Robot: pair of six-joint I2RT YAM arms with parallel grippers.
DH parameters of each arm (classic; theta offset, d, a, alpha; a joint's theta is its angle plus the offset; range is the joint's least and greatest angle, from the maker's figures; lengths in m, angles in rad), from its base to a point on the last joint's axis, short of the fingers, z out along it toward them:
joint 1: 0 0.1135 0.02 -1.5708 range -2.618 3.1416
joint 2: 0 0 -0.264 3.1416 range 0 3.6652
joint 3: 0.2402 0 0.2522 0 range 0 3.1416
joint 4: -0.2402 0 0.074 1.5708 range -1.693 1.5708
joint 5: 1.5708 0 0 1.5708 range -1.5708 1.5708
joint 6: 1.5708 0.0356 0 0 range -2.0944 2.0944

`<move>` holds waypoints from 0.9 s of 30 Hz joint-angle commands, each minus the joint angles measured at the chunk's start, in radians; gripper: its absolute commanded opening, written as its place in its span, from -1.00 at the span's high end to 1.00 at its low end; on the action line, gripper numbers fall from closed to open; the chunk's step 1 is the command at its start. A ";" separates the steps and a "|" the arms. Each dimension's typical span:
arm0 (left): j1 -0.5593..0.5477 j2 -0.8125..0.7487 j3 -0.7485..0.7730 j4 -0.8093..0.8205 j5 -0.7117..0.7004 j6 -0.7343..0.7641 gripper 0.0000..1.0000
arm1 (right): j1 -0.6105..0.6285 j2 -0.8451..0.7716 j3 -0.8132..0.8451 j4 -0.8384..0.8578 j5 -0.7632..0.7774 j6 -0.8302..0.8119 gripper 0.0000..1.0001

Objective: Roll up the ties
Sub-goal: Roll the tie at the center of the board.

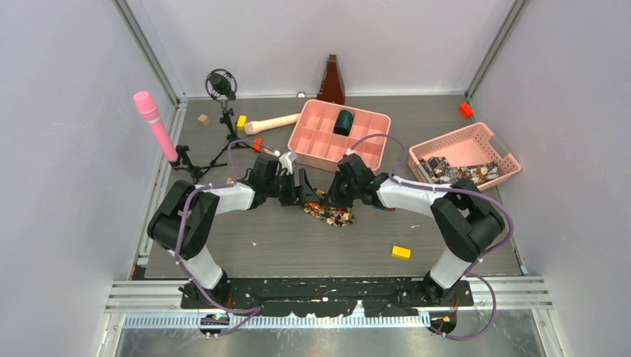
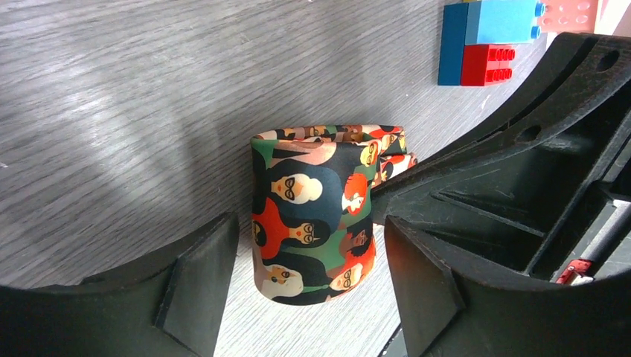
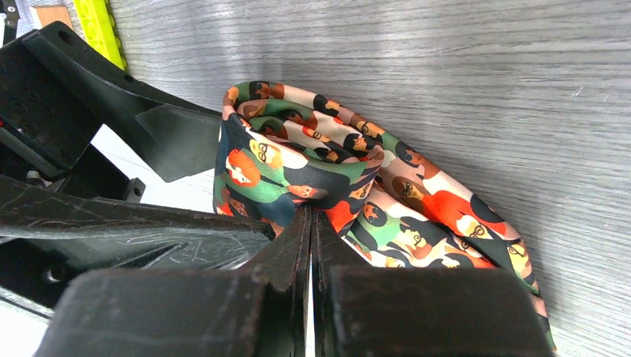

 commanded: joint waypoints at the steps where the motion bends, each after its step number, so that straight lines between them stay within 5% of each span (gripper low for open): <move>1: -0.009 0.021 -0.003 0.061 0.050 0.006 -0.44 | 0.006 -0.016 0.000 -0.065 0.032 -0.024 0.93; 13: -0.030 0.016 0.002 0.058 0.049 0.014 0.02 | 0.006 -0.043 -0.010 -0.027 0.021 -0.029 0.90; 27: -0.054 -0.097 0.089 -0.255 -0.199 0.175 0.08 | 0.003 -0.258 -0.075 -0.055 0.206 -0.072 0.64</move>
